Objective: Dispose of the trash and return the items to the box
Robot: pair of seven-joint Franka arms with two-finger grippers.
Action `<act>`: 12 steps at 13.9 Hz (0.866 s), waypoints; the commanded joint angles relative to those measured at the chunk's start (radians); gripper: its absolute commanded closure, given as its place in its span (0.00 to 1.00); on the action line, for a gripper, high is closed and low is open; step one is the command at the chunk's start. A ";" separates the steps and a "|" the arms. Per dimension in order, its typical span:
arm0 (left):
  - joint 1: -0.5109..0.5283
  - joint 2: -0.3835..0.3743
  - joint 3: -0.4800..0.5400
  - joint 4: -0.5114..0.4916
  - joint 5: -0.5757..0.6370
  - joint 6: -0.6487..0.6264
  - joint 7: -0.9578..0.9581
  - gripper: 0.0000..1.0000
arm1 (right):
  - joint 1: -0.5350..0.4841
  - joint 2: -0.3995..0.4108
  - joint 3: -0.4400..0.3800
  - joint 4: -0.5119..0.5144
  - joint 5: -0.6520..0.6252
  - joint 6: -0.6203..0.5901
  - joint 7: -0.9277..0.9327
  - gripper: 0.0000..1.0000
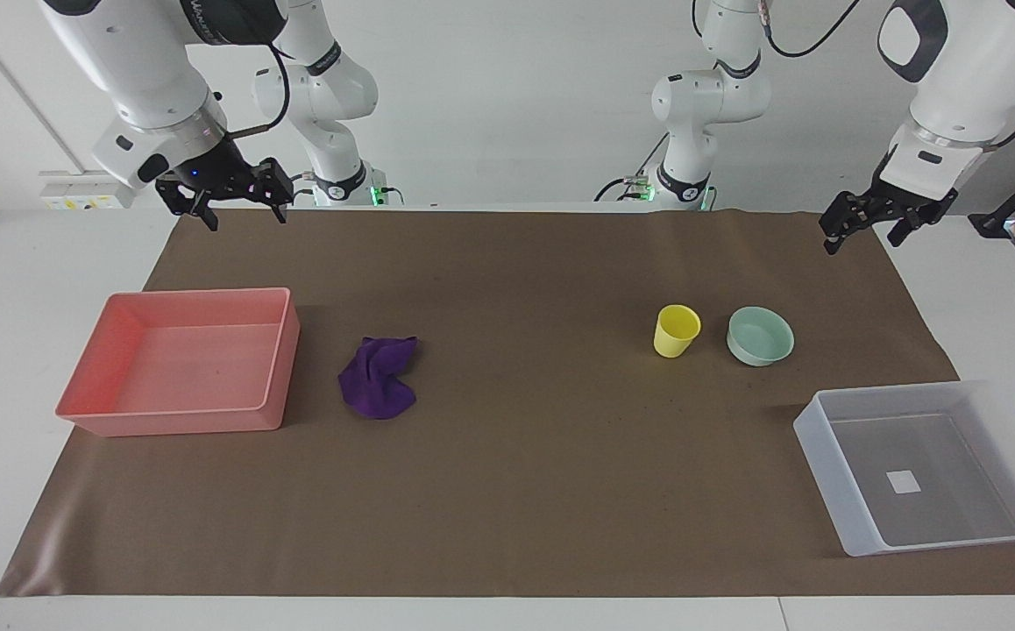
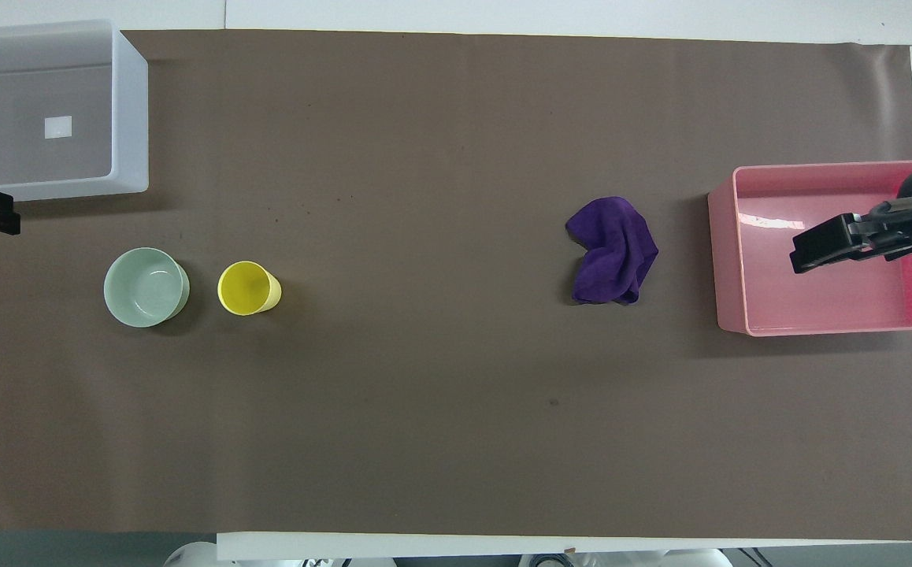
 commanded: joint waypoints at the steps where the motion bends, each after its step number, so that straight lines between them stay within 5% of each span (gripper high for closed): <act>1: -0.002 0.012 0.007 0.030 -0.016 -0.020 0.022 0.00 | -0.007 -0.009 0.004 -0.017 0.010 0.013 -0.011 0.01; 3: 0.001 0.003 0.007 0.002 -0.016 0.010 0.022 0.00 | -0.007 -0.009 0.004 -0.020 0.010 0.016 -0.011 0.01; 6: 0.041 -0.087 0.008 -0.299 -0.016 0.293 -0.001 0.00 | -0.005 -0.023 0.007 -0.066 0.010 0.074 -0.011 0.02; 12: 0.074 -0.040 0.008 -0.659 -0.016 0.688 0.000 0.00 | 0.093 0.034 0.016 -0.262 0.011 0.393 0.070 0.03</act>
